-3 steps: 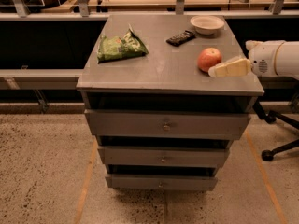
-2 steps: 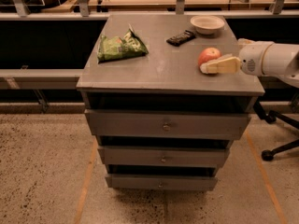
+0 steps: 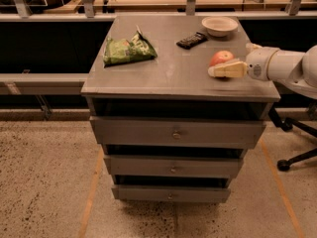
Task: Move apple near rxbar chocolate
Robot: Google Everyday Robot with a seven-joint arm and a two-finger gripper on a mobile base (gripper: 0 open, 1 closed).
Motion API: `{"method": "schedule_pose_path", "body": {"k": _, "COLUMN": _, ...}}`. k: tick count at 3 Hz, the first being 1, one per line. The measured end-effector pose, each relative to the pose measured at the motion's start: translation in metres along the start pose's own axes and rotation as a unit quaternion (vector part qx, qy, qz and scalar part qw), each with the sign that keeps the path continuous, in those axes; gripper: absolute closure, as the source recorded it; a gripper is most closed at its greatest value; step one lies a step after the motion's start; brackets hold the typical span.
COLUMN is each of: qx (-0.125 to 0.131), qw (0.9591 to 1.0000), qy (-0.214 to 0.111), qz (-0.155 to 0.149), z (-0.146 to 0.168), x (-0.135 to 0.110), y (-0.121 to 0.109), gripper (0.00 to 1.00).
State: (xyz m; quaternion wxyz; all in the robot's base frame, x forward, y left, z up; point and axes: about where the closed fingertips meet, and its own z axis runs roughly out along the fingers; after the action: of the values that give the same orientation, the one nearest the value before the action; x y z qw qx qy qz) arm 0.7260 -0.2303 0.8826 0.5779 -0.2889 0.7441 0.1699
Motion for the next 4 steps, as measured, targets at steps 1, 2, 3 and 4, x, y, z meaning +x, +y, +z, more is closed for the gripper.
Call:
{"method": "schedule_pose_path", "body": {"k": 1, "qx": -0.013, "qw": 0.9996, "qy": 0.015, "qz": 0.018, "z": 0.010, "x": 0.019, "y": 0.003, "gripper": 0.17}}
{"method": "schedule_pose_path", "body": {"k": 2, "qx": -0.025, "qw": 0.9989, "qy": 0.026, "qz": 0.029, "z": 0.016, "x": 0.032, "y": 0.009, "gripper": 0.40}}
{"method": "schedule_pose_path", "body": {"k": 3, "qx": -0.036, "qw": 0.9986, "qy": 0.023, "qz": 0.031, "z": 0.024, "x": 0.036, "y": 0.013, "gripper": 0.64}}
{"method": "schedule_pose_path", "body": {"k": 4, "qx": -0.011, "qw": 0.9997, "qy": 0.014, "qz": 0.018, "z": 0.040, "x": 0.014, "y": -0.003, "gripper": 0.87}}
